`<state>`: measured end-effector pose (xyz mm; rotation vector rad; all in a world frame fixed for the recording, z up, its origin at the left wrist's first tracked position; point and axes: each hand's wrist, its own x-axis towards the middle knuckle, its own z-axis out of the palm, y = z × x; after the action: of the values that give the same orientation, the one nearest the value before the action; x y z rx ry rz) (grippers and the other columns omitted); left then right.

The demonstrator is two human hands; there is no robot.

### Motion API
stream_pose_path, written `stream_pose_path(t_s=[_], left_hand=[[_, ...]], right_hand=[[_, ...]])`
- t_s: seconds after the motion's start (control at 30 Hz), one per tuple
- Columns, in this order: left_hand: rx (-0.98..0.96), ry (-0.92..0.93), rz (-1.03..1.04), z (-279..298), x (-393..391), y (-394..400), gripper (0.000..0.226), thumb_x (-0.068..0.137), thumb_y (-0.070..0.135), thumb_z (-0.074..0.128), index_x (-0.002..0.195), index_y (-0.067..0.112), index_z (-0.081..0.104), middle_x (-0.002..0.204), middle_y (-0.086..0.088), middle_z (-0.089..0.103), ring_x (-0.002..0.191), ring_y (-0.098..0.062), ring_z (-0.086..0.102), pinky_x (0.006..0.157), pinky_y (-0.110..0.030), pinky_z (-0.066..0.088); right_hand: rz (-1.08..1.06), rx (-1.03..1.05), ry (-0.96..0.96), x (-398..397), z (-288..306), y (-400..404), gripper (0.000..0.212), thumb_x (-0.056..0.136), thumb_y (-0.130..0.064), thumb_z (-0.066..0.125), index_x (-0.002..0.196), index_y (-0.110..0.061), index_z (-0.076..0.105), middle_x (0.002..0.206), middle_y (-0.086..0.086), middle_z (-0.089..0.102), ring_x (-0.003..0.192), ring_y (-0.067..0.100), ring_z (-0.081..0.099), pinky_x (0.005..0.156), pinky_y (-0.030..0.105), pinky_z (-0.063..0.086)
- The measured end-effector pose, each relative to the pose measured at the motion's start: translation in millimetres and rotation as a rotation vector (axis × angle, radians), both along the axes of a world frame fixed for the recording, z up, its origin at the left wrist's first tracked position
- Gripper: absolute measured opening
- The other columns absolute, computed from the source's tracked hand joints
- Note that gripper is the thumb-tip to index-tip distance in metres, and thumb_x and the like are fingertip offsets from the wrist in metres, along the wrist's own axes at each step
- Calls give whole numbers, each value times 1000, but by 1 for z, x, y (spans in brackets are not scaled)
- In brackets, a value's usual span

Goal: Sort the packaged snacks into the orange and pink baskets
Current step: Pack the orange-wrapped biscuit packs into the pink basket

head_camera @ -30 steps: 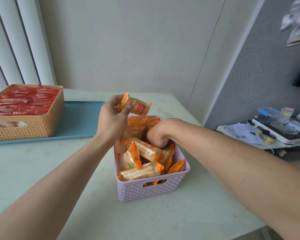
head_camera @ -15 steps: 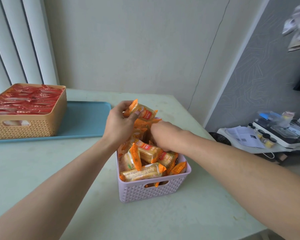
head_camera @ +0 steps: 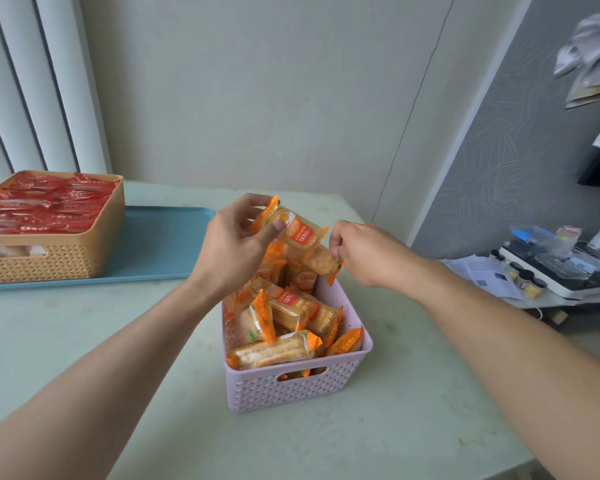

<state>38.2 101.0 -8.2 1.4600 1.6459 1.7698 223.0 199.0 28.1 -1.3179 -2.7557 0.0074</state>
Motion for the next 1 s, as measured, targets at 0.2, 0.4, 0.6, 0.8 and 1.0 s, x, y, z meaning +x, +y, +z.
stream_pose_path(t_s=[0.2, 0.4, 0.6, 0.8, 1.0], left_hand=[[17, -3, -34, 3, 2, -2, 21, 95, 26, 68, 116, 24, 70, 95, 10, 76, 80, -1, 72, 75, -19, 53], [-183, 452, -86, -7, -8, 7, 30, 89, 33, 74, 119, 35, 71, 109, 10, 70, 102, -9, 61, 88, -28, 48], [-373, 774, -75, -16, -17, 19, 43, 85, 24, 70, 124, 42, 69, 115, 7, 67, 110, -20, 55, 94, -34, 43], [-511, 1090, 10, -13, -18, 22, 37, 97, 27, 49, 124, 45, 65, 110, 5, 63, 109, -22, 42, 95, -34, 28], [-425, 945, 70, -16, -10, 25, 53, 84, 56, 71, 134, 43, 60, 127, 10, 57, 119, -19, 43, 98, -34, 33]], right_hand=[[-115, -85, 243, 20, -17, 4, 8, 102, -18, 43, 99, -23, 48, 104, 5, 63, 98, 27, 61, 85, 38, 53], [-178, -218, 546, 22, -36, 3, 17, 105, -22, 41, 89, -28, 44, 94, 0, 65, 96, 26, 68, 82, 52, 58], [-136, -219, 589, 19, -44, 2, 17, 107, -29, 41, 90, -32, 42, 96, 1, 65, 93, 23, 68, 80, 53, 58], [-94, -258, 608, 20, -44, 0, 18, 106, -30, 44, 89, -35, 44, 98, -4, 64, 94, 21, 67, 82, 52, 57], [-15, -192, 696, 20, -43, -12, 15, 106, -26, 48, 93, -31, 49, 99, -10, 64, 90, 17, 67, 81, 36, 54]])
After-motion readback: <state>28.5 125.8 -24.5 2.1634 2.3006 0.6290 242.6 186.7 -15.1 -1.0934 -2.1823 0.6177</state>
